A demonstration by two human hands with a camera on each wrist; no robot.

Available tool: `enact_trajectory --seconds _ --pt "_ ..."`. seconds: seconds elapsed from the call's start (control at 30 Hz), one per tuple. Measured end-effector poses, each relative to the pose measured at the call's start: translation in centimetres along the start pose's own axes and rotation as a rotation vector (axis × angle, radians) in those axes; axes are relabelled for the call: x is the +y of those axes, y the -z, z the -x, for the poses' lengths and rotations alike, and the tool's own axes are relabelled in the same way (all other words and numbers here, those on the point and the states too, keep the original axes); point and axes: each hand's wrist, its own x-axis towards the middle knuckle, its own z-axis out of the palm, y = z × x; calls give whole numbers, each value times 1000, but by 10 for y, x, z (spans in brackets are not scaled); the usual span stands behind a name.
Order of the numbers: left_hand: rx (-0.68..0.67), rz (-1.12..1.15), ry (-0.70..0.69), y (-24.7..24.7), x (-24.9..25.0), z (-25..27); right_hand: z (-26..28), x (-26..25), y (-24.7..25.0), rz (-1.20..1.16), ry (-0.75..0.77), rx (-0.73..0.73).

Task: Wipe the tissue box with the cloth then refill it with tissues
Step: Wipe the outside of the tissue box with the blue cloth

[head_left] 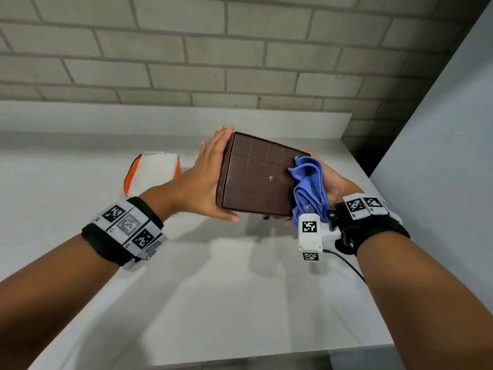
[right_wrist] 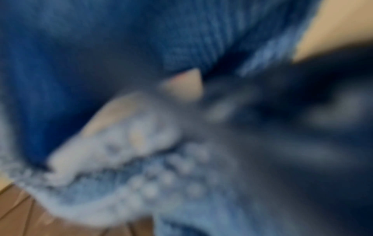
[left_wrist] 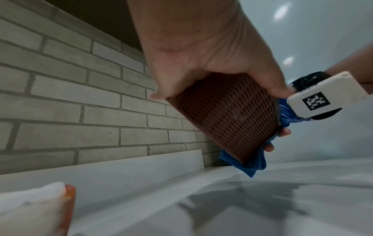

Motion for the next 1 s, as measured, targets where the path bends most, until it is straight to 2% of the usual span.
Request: enact_trajectory --seconds 0.13,0.23,0.43,0.5,0.6,0.7,0.87,1.0 --pt "128 109 -1 -8 6 -4 -7 -7 -2 -23 -32 44" --pt "198 151 25 -13 7 -4 -2 -16 -9 59 -41 28" --pt "217 369 67 -18 4 -1 -4 -13 -21 126 83 56" --pt "276 386 123 -25 4 2 -5 -10 -27 352 167 98" --pt "344 469 193 -34 3 8 -4 -5 -36 813 326 216" --pt "377 549 229 -37 5 8 2 3 -49 1205 384 220" --pt "335 608 296 -44 1 10 26 22 -74 1399 510 105" --pt "320 608 258 -45 5 9 31 27 -86 1412 653 -85"
